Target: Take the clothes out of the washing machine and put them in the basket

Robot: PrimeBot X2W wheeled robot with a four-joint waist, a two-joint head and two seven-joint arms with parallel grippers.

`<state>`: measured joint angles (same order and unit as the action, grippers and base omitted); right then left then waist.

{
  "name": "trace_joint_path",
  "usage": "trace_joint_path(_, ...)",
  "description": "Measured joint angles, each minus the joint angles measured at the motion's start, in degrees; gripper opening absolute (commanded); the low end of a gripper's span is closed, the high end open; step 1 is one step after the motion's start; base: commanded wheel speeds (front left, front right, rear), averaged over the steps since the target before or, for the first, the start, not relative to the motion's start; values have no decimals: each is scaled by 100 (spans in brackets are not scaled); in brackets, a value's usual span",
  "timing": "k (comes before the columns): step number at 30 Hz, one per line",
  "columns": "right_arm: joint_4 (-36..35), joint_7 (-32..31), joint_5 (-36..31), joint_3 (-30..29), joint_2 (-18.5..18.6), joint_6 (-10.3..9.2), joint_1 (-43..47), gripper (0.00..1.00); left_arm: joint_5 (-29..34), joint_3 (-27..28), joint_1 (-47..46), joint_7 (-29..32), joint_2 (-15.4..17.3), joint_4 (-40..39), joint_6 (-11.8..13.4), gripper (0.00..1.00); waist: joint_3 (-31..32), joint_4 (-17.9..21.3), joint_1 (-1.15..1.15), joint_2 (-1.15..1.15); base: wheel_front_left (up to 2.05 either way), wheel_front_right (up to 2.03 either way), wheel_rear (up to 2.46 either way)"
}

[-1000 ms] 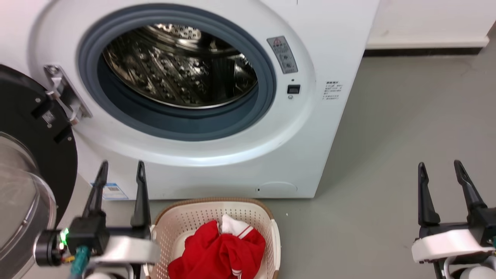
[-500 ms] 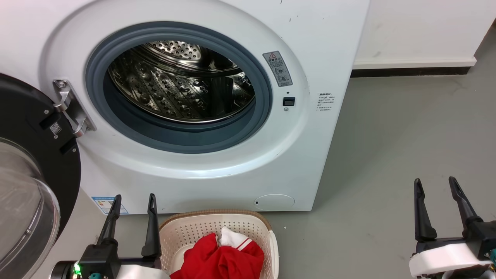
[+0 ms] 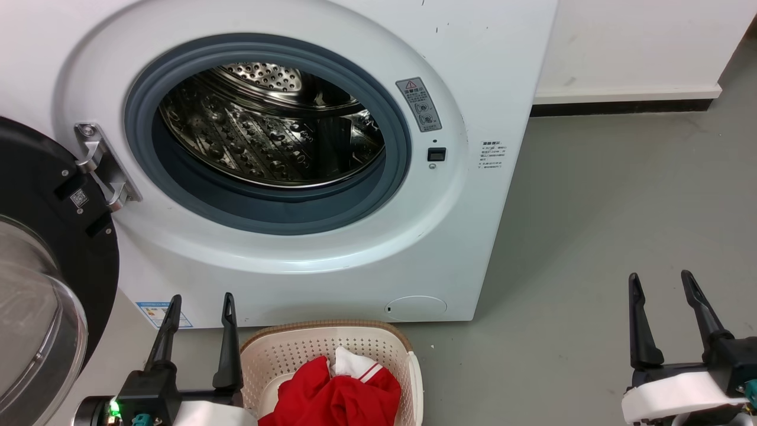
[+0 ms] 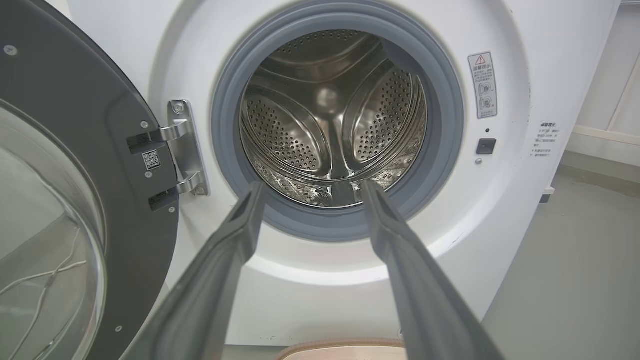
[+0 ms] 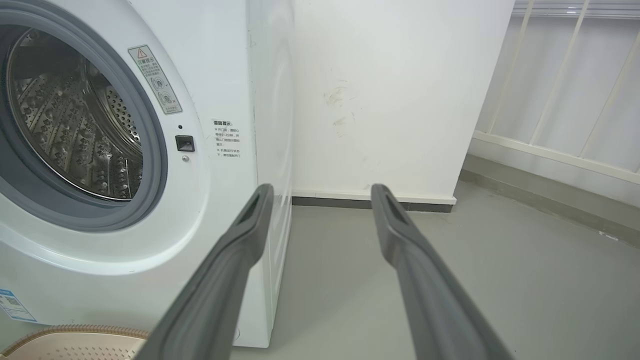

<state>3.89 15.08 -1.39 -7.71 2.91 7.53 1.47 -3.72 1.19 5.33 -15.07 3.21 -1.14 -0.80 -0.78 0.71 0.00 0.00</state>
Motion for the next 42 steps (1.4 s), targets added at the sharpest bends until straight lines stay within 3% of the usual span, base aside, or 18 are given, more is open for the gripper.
trace_joint_path(15, 5, 0, 0, 7, 0, 0, -1, 100, 18, -8, 2, 0, -19, -10, -11, 100, -38, -45, 0, 0, 0, 0, 0)
trace_joint_path(16, 24, 0, -1, 10, -2, 0, 1, 0, 16, -12, 10, 1, -21, 9, -19, 0, -39, -46, 0, 0, 0, 0, 0)
trace_joint_path(21, 288, -89, 101, -9, -22, 1, 24, 0, -123, -37, 92, 69, -31, 271, -21, 0, -38, -47, 0, 0, 0, 0, 0)
trace_joint_path(42, 461, -613, 2568, 37, -24, 0, -42, 0, -2440, 111, -125, 632, -31, 610, -180, 0, -21, -51, 1, 0, 0, 0, 0)
